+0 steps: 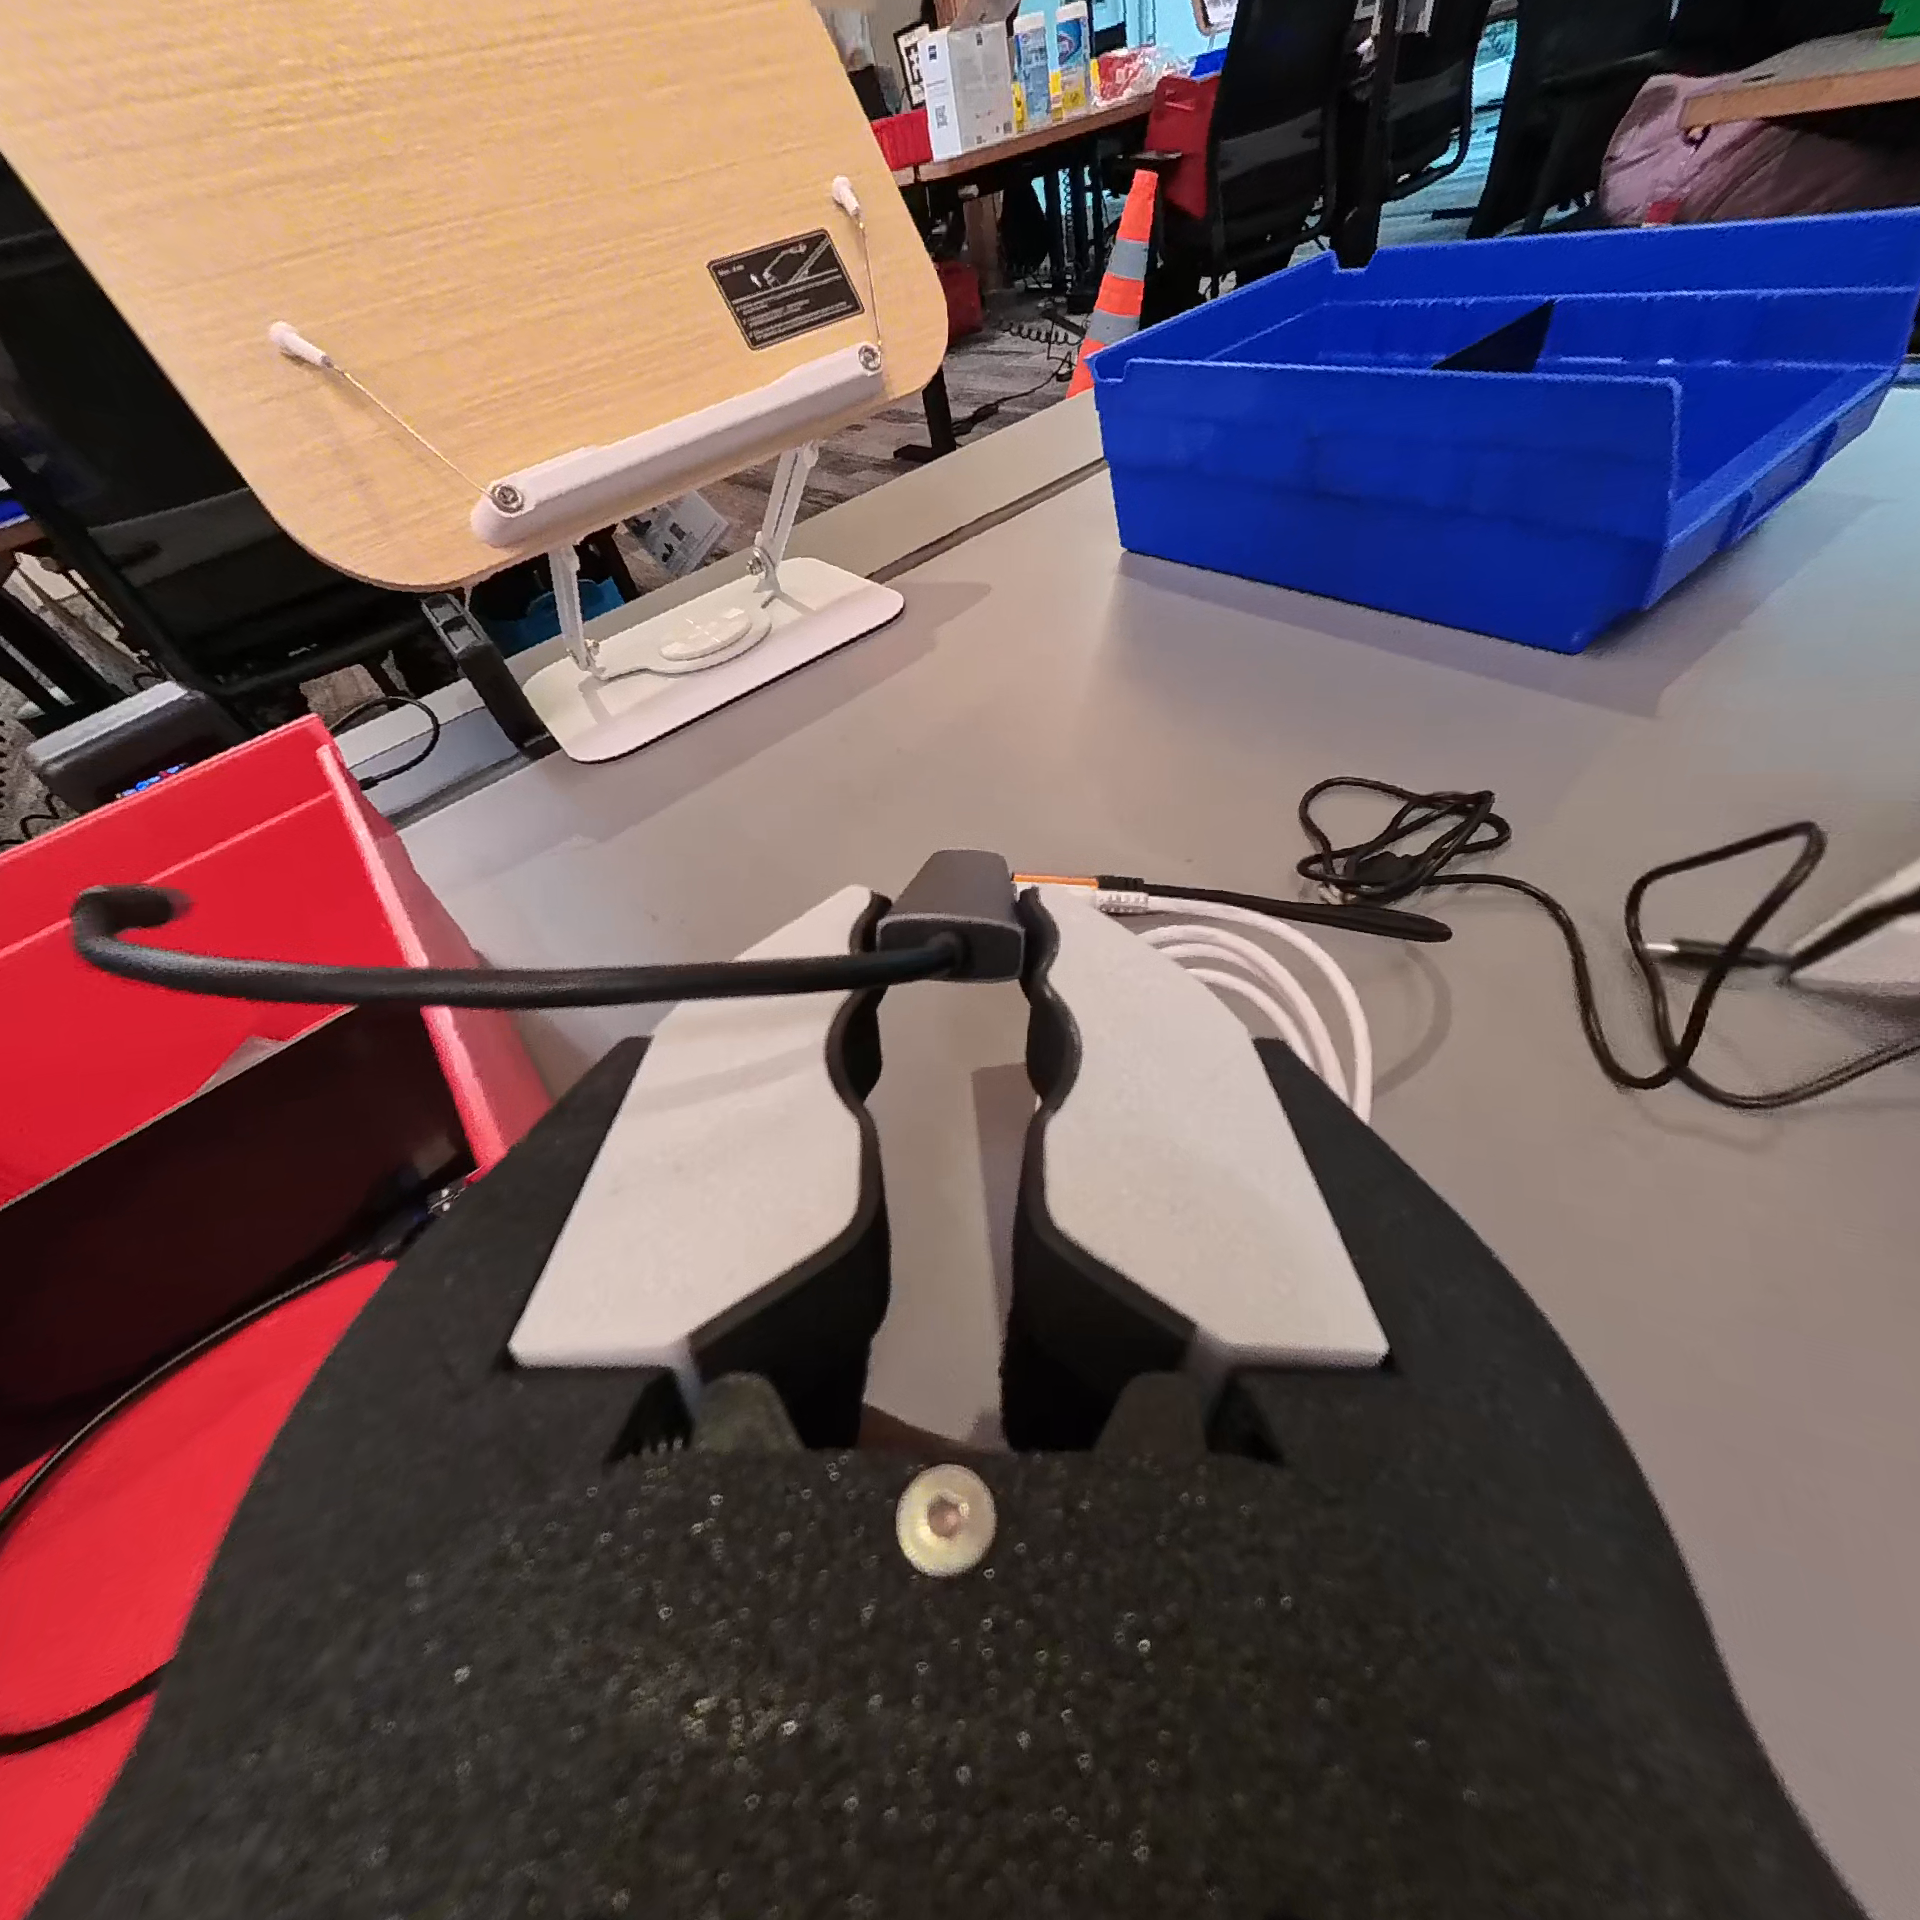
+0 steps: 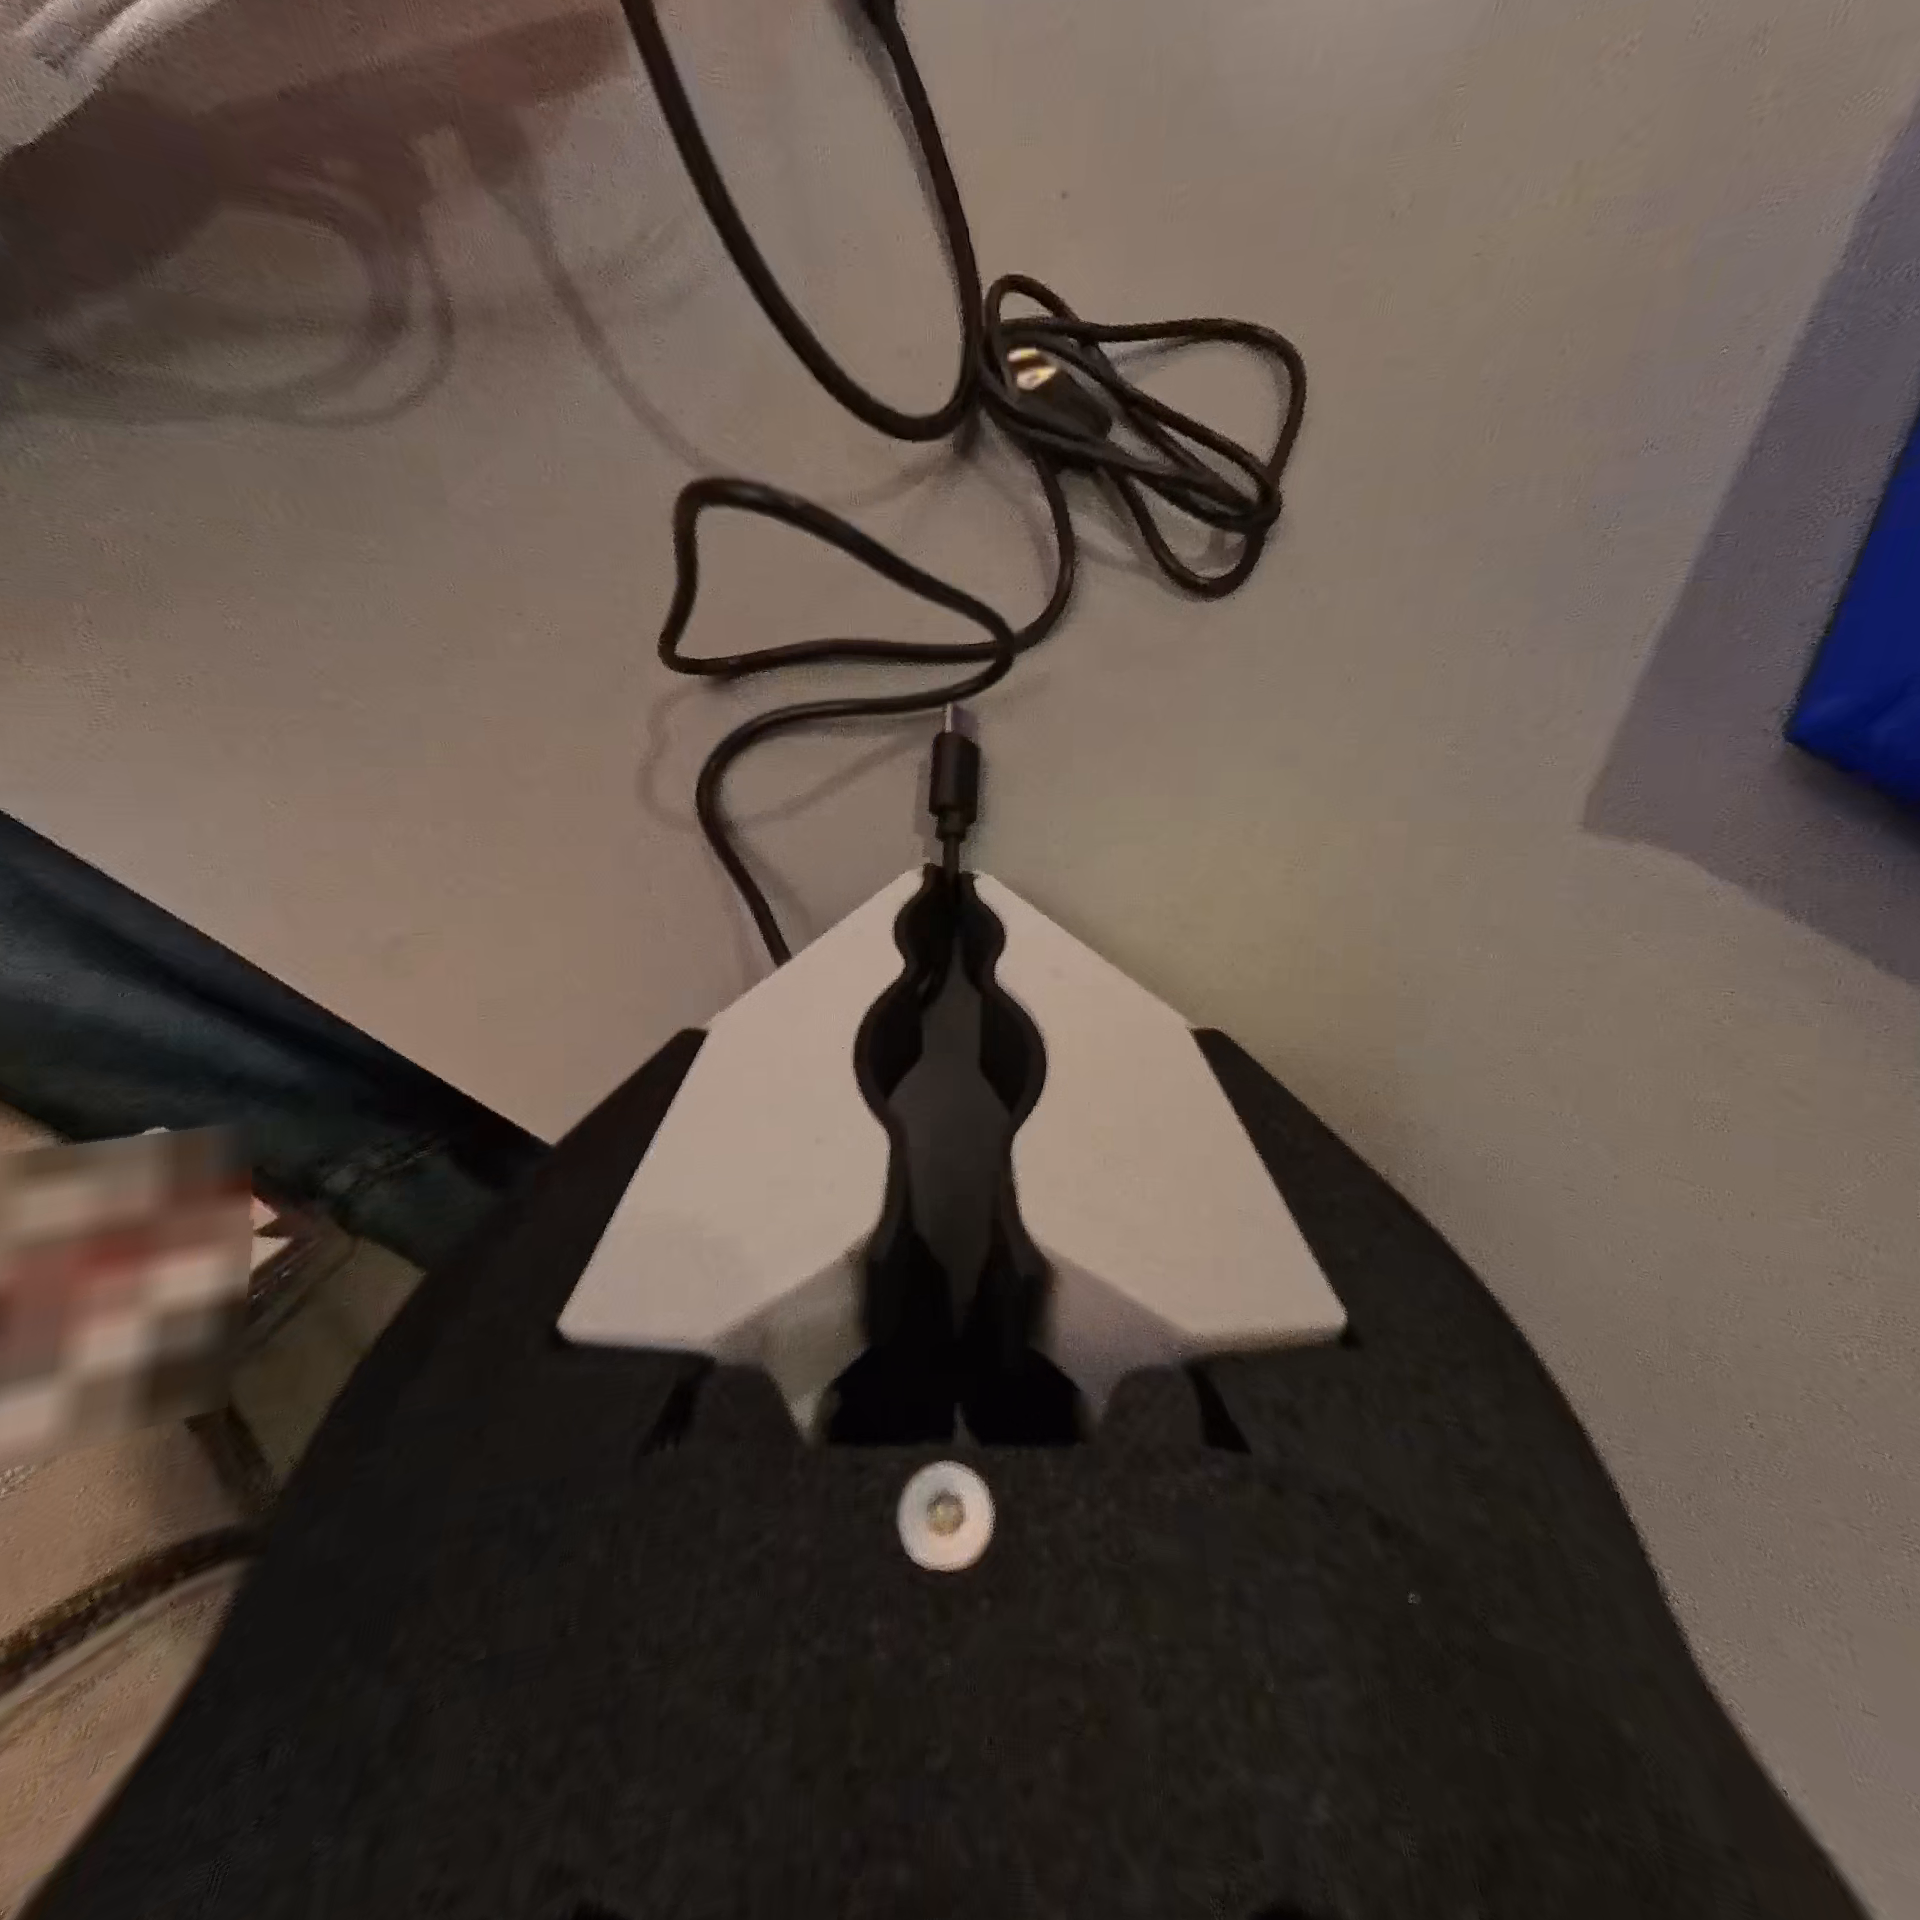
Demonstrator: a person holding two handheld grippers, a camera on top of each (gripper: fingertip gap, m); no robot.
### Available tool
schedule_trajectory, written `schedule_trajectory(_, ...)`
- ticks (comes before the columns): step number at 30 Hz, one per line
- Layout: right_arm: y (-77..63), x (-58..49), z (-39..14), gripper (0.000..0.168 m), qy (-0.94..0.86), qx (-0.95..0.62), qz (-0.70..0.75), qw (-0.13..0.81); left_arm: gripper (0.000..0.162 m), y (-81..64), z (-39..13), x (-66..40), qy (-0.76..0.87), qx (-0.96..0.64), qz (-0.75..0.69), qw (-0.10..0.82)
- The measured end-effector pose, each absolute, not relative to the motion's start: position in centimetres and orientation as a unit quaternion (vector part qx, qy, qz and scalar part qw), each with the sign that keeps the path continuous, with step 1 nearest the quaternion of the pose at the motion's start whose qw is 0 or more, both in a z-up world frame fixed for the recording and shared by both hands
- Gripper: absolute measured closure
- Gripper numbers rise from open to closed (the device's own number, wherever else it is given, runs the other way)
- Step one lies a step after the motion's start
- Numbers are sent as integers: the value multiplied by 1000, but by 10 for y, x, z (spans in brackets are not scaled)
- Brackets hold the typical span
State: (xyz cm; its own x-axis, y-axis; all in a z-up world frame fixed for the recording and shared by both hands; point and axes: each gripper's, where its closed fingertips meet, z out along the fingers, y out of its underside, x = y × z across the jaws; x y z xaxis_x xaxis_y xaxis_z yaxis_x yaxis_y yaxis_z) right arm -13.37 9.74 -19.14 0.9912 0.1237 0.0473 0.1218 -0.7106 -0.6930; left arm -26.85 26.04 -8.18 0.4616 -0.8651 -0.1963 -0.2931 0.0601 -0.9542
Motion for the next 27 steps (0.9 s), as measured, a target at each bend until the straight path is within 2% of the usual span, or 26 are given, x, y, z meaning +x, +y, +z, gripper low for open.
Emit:
schedule_trajectory(2,99,-118,-176,167,-83,-922,-2,377,139,259,-80,-267,456,-634,-252,572)
schedule_trajectory(6,106,-64,-110,167,-129,-902,-89,402,138,256,-73,-266,454,-621,-252,587)
schedule_trajectory(9,115,-93,-46,167,-166,-874,17,457,138,252,-64,-264,452,-606,-251,604)
schedule_trajectory(11,120,-128,-22,167,-225,-855,48,464,138,247,-57,-261,448,-597,-255,615)
schedule_trajectory(16,155,-197,-47,167,-327,-832,-10,447,138,233,-45,-253,415,-592,-312,617)
schedule_trajectory(27,186,-216,-70,167,-254,-854,48,451,138,214,-41,-239,405,-576,-346,620)
